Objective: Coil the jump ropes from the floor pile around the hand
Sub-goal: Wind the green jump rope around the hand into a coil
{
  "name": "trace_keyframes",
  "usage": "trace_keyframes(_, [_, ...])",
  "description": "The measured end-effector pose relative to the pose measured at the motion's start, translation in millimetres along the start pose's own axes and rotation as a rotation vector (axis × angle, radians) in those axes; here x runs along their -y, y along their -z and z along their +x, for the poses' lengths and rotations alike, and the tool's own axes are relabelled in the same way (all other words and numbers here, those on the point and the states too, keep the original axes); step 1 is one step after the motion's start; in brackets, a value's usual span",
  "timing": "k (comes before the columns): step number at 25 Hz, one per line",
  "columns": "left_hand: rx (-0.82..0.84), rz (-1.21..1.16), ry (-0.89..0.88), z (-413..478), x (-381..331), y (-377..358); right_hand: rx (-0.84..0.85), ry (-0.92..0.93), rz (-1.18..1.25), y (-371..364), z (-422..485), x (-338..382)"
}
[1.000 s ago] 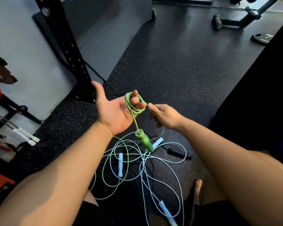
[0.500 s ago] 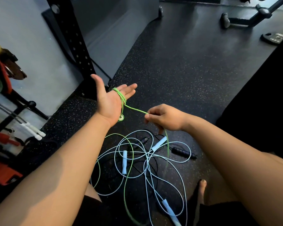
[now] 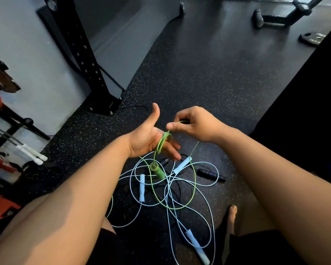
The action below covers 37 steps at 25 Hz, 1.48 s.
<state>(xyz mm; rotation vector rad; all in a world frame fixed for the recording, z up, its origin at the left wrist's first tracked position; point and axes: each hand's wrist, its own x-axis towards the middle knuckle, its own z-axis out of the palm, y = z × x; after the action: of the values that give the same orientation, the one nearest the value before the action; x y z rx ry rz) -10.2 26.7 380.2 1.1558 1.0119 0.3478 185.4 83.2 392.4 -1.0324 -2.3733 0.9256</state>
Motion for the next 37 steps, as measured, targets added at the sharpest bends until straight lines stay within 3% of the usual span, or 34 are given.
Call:
trace_keyframes(3, [0.05,-0.158,-0.046,-5,-7,0,-0.045,-0.023,0.086,0,-1,-13])
trace_keyframes(8, [-0.053,-0.581,-0.266,-9,-12,-1,-0.064,-0.168,0.155,-13,-2,-34])
trace_keyframes(12, [-0.109,-0.908,-0.482,-9,-12,9,0.06,-0.242,0.189,-30,-4,-36])
trace_keyframes(17, [-0.14,-1.037,-0.642,-12,-15,17,0.296,-0.31,0.221,-40,-8,-29])
trace_keyframes(21, [-0.325,-0.916,-0.587,-5,-10,26,0.404,-0.282,0.202,-31,-8,-9])
trace_keyframes(26, [-0.514,-0.457,-0.359,8,-3,17,0.307,-0.184,0.231,-9,-5,10])
trace_keyframes(29, [-0.432,-0.246,-0.223,18,4,8,0.242,-0.132,0.212,-2,-5,11])
trace_keyframes(33, [-0.164,-0.071,-0.144,18,8,-4,0.146,-0.11,0.187,9,-4,8])
trace_keyframes(37, [0.033,-0.034,-0.058,8,3,-8,0.045,-0.084,0.115,18,-4,-1])
